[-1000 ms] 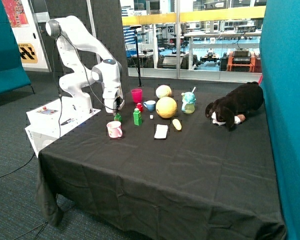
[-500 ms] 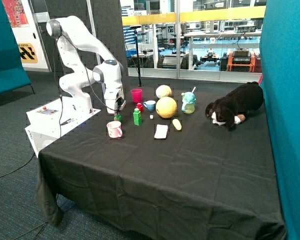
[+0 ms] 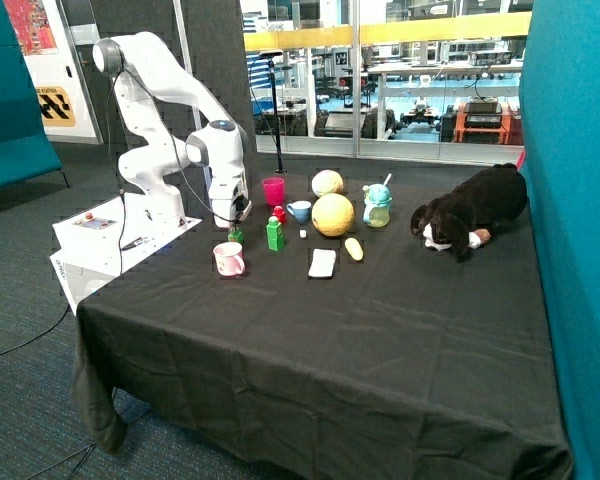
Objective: Stack green blocks
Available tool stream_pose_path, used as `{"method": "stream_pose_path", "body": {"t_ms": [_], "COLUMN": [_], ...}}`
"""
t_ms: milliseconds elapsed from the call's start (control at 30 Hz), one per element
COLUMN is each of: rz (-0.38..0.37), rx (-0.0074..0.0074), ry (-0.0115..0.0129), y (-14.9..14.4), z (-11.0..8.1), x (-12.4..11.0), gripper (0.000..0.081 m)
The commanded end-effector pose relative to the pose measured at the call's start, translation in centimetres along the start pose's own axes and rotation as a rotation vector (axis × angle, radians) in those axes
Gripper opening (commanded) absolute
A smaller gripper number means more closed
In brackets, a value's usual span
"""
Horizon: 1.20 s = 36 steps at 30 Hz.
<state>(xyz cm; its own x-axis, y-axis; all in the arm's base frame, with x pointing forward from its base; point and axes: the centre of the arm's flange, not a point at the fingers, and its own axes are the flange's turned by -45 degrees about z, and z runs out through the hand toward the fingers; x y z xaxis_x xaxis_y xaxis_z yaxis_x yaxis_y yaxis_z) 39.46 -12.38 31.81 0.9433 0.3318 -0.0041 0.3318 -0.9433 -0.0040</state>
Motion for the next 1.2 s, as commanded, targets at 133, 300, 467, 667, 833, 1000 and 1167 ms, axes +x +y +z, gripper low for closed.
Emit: {"method": "stream_pose_path", "body": {"t_ms": [133,300,467,667,833,1000,1167], "rz": [0.011,0.009,0.011,0.007,0.005,0.005,0.006], "rx": [-0.0040,-0.0040,-0.0040,-0.0040,-0.0040,-0.0040,-0.0040], "ry": [0.0041,0.0041,0.0041,0.0041,0.0041,0.0041,0.0041], "y": [0.0,0.2,0.2,0.3,0.5,0.8,0.9], "z": [0.0,0.0,0.0,0.2,0.3,0.2,0.3], "x": [-1.1,-1.3,-1.3,-1.2,-0.8,-0.2,-0.1], "gripper": [0.0400,0.0402,0.0400,0.0398,0.0398,0.0394,0.0393]}}
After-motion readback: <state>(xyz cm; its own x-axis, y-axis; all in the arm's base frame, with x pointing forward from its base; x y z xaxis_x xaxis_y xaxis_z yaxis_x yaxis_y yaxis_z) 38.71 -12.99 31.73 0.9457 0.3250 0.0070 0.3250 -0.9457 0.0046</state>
